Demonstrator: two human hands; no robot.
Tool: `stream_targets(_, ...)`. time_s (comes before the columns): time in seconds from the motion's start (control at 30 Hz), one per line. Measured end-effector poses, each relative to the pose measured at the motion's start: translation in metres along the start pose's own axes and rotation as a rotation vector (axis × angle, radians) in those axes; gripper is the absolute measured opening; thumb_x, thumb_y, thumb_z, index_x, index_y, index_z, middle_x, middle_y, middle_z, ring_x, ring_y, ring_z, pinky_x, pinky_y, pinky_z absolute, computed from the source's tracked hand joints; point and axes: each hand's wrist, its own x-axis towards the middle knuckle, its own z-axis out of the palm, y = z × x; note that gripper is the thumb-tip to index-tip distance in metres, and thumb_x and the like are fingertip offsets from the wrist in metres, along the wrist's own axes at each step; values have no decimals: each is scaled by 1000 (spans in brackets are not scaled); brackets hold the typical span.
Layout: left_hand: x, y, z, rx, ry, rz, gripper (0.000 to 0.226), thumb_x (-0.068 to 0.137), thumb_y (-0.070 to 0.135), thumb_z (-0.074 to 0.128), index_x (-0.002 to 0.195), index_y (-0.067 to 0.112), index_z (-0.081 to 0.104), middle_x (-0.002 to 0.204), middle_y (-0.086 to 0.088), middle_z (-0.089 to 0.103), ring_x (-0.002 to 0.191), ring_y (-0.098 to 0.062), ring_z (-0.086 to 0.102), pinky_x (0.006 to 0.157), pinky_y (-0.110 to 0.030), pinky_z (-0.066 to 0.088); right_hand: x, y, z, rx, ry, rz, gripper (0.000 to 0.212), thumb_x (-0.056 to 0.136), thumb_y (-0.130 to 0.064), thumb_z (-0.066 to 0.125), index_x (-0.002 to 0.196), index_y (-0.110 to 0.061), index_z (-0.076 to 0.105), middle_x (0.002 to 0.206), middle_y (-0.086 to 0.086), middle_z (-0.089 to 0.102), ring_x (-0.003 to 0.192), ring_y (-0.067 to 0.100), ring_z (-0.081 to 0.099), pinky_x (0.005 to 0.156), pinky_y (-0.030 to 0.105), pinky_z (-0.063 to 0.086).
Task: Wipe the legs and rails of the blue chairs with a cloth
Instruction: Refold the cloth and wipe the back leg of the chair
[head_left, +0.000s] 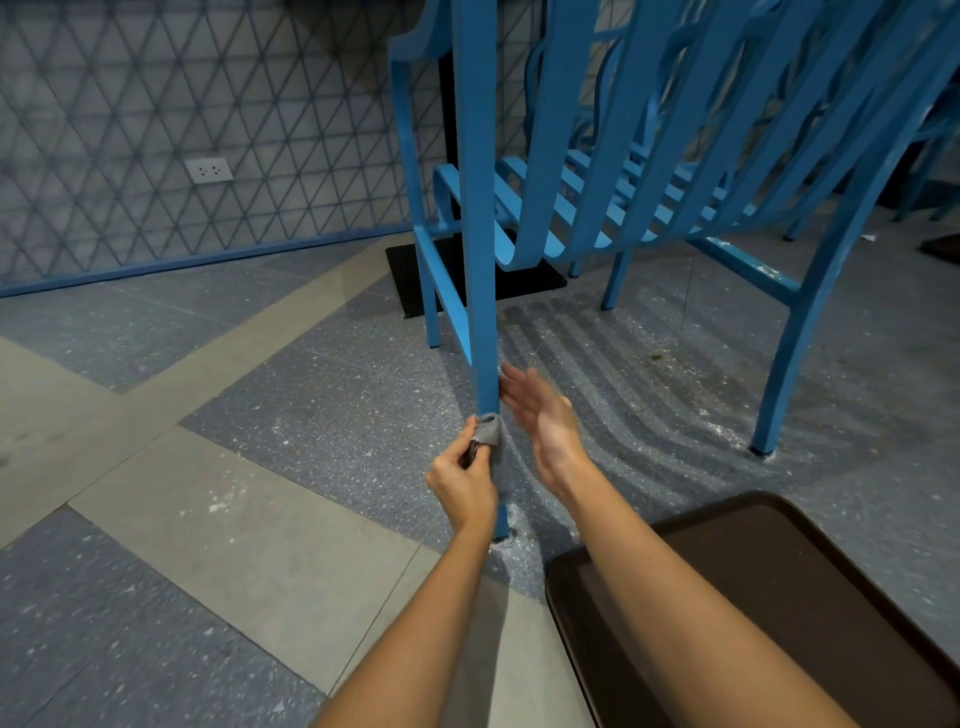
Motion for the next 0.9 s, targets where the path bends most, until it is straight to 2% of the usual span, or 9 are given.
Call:
stream_targets(0.07,1,6,2,-51,35,13,38,82,-4,68,118,9,66,113,-10,70,101,-18,68,90,-30,56,1,3,-2,-59,25,39,43,101,-35,37,131,-11,58,135,7,58,123,20,54,106,32,34)
stream_targets(0.13,4,14,6,-78,61,35,39,82,-6,67,118,10,66,115,-9,70,104,-20,67,91,-36,56,1,8,-4,-131,48,98,44,102,-36,33,129,-12,60,136,7,57,125,22,52,110,35,32)
stream_targets(0.23,6,23,11,-74,68,69,41,82,-6,66,119,12,66,118,-7,69,107,-15,65,91,-27,54,2,18,-7,-170,52,186,49,103,-40,29,122,-11,63,131,7,61,117,19,56,114,42,29)
stream_targets(0.33,5,23,15,-56,71,73,45,80,-7,69,121,10,65,120,-5,68,108,-12,63,91,-22,53,2,24,-8,-170,62,208,49,102,-44,31,109,-13,68,123,8,66,103,16,60,111,40,32)
stream_targets(0.43,7,18,13,-23,48,59,46,78,-9,69,121,9,64,120,-5,67,104,-8,63,87,-16,52,3,25,-8,-168,74,198,47,101,-45,31,98,-19,69,117,5,68,101,17,62,108,39,31)
stream_targets(0.6,2,1,8,52,-8,-5,43,79,-9,69,120,6,65,117,-10,69,106,-18,66,95,-30,53,3,27,-10,-159,85,187,51,102,-43,32,107,-10,70,109,6,72,100,18,67,93,29,27)
stream_targets(0.7,-3,-11,6,97,-13,-25,42,80,-7,69,120,4,64,117,-10,69,105,-18,66,93,-25,52,2,30,-10,-133,80,171,50,102,-42,33,109,-8,69,105,2,72,89,11,68,89,24,32)
stream_targets(0.8,-5,-16,4,157,-45,-26,41,82,-5,68,122,3,63,119,-12,68,106,-20,65,91,-22,51,2,33,-12,-123,61,153,50,102,-41,31,114,-9,68,114,4,70,86,7,66,95,25,32)
stream_targets(0.9,-3,-15,1,208,-82,-20,39,83,-3,68,122,3,63,121,-11,67,108,-19,64,95,-28,52,0,32,-12,-113,49,154,50,103,-40,30,115,-9,67,119,6,69,89,9,66,110,34,30)
